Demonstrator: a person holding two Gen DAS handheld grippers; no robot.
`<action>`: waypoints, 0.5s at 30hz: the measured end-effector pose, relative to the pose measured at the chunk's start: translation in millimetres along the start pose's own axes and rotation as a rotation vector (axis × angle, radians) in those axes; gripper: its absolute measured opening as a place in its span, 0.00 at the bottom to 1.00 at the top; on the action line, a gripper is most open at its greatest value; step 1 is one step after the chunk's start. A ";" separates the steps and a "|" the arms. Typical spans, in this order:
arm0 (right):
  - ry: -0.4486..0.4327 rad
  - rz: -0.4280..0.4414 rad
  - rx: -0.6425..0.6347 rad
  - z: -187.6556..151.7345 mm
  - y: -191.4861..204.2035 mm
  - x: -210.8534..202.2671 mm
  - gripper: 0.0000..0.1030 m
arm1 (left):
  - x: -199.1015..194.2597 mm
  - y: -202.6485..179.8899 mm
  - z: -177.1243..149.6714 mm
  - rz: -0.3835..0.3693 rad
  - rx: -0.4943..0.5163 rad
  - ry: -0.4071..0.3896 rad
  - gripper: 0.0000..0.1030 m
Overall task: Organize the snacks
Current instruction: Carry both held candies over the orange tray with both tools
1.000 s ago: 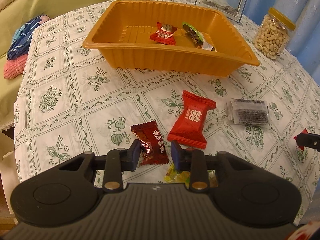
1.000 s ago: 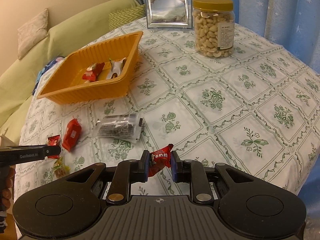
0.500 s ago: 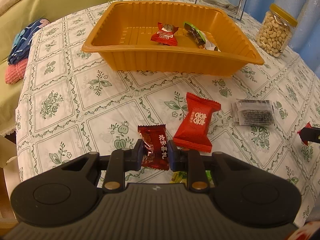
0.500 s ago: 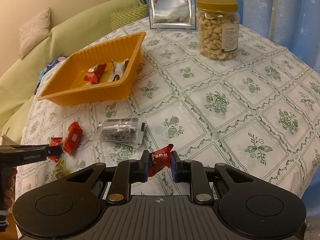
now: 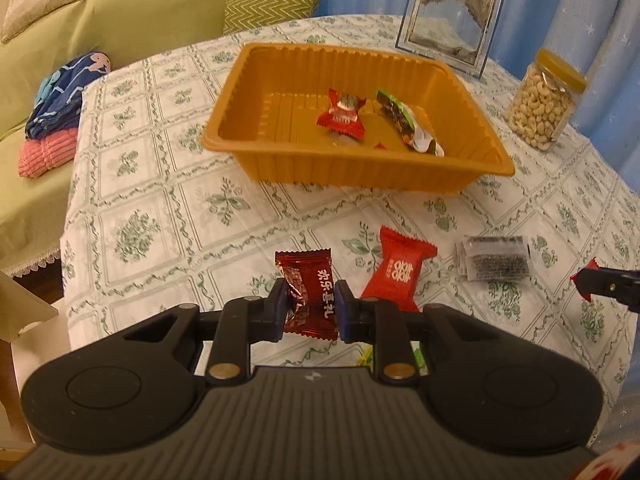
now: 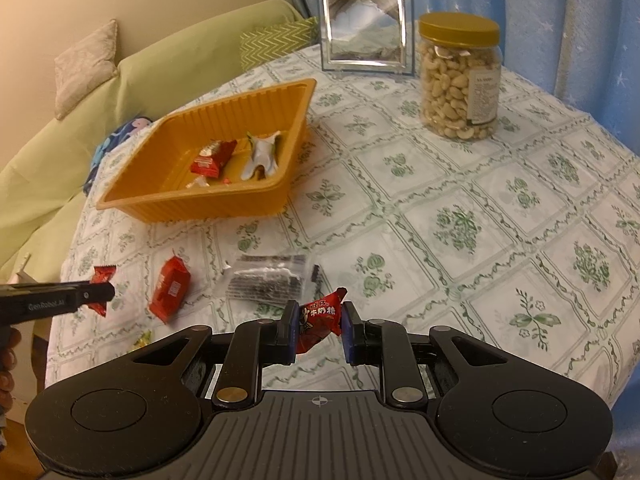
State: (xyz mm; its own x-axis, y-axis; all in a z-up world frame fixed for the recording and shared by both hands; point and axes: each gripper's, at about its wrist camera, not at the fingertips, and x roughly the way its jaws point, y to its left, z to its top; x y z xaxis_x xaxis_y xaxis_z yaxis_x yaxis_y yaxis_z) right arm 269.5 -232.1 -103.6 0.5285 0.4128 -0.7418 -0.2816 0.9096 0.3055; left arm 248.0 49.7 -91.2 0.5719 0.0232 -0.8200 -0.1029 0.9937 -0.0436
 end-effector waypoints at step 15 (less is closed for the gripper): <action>-0.100 0.059 -0.030 50.5 28.0 4.3 0.21 | -10.8 9.2 66.6 0.001 0.040 -0.114 0.21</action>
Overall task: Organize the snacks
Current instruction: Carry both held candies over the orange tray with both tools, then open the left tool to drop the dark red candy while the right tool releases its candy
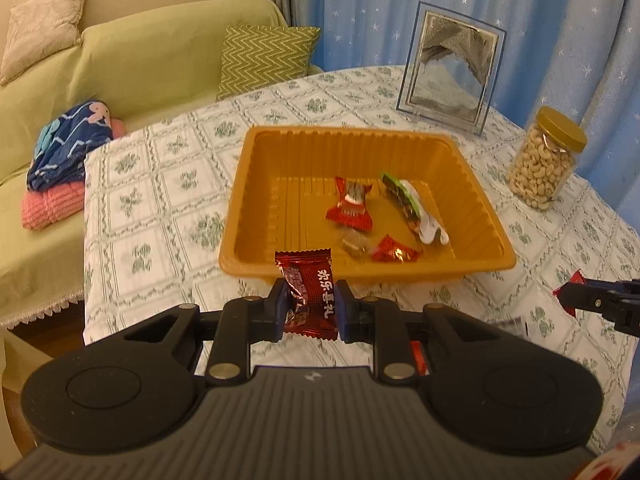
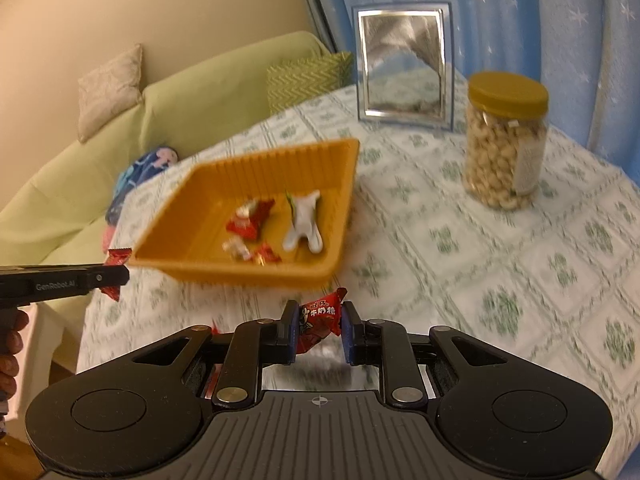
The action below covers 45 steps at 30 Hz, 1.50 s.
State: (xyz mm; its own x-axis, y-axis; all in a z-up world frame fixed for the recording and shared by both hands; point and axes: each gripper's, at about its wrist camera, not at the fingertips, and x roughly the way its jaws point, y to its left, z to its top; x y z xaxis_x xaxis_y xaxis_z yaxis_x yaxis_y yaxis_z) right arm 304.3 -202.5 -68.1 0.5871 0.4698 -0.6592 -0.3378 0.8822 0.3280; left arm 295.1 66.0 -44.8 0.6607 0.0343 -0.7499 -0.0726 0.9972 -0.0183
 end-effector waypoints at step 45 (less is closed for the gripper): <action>-0.023 0.053 -0.050 62.2 18.5 58.3 0.21 | 74.0 18.3 55.1 -0.008 -0.001 0.051 0.28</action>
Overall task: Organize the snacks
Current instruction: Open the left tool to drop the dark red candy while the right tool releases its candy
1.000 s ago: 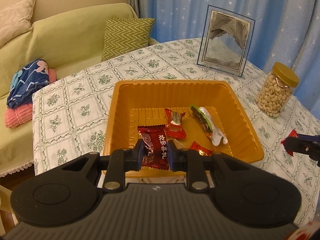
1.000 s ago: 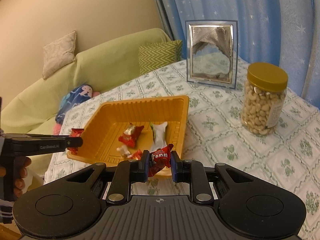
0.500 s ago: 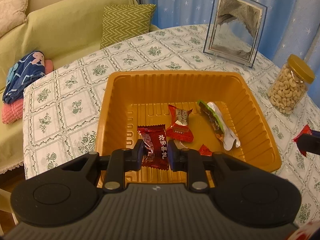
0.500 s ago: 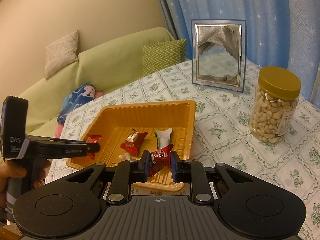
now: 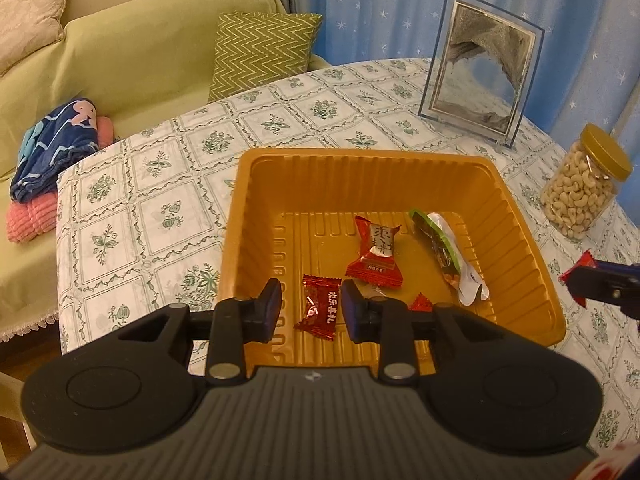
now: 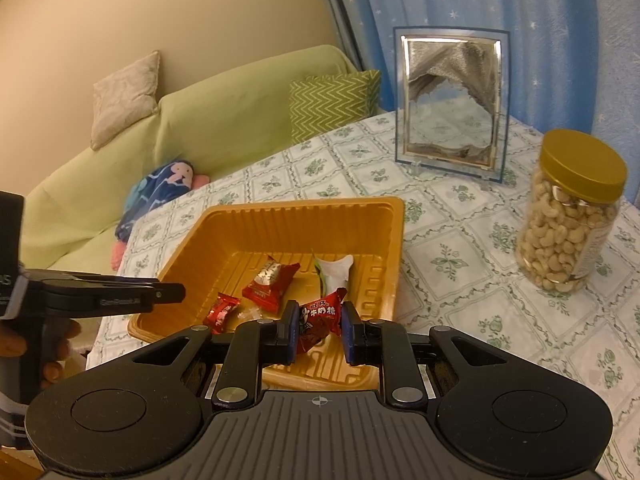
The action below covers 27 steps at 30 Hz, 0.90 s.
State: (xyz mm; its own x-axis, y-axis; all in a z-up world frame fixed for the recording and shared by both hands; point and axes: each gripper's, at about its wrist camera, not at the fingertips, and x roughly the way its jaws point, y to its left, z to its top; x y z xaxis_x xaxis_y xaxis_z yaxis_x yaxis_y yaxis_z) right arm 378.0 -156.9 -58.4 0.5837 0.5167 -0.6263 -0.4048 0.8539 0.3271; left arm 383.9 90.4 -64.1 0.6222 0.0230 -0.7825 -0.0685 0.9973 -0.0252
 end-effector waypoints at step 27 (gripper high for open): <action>0.028 0.068 -0.023 35.8 18.0 83.2 0.23 | -15.2 30.3 -3.4 0.016 -0.066 -0.006 0.32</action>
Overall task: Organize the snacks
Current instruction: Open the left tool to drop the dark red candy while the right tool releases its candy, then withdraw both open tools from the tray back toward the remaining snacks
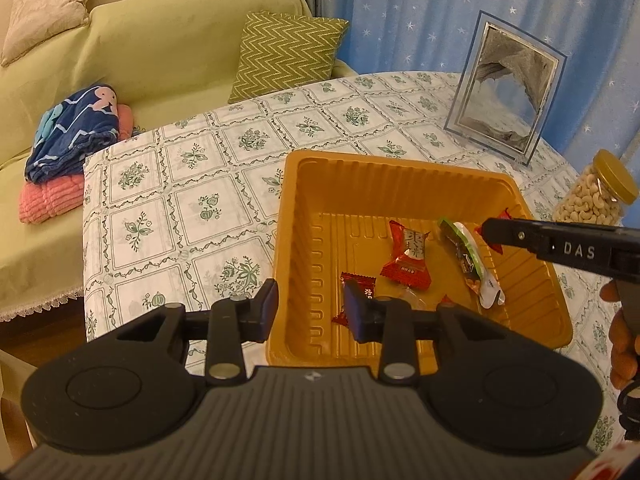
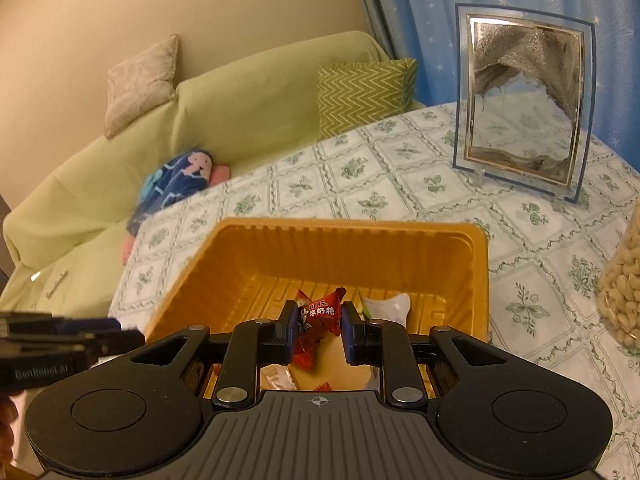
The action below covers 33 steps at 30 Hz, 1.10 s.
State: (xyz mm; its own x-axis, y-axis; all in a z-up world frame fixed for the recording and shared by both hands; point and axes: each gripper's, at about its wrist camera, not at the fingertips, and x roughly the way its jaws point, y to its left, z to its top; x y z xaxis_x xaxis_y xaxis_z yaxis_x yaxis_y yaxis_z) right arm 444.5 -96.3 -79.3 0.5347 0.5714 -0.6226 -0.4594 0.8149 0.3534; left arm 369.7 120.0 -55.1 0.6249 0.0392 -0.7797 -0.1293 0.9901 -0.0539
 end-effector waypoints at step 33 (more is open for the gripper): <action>-0.024 -0.022 0.072 -79.3 1.6 -144.0 0.73 | -97.3 -54.6 -70.3 -0.028 -0.001 -0.010 0.56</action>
State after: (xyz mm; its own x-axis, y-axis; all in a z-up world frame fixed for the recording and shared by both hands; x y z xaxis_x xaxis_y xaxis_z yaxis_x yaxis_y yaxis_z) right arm 310.5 -185.0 -44.4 0.5609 0.5551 -0.6142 -0.3962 0.8314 0.3896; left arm 261.9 52.7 -20.2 0.6356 0.0126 -0.7719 -0.1125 0.9907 -0.0764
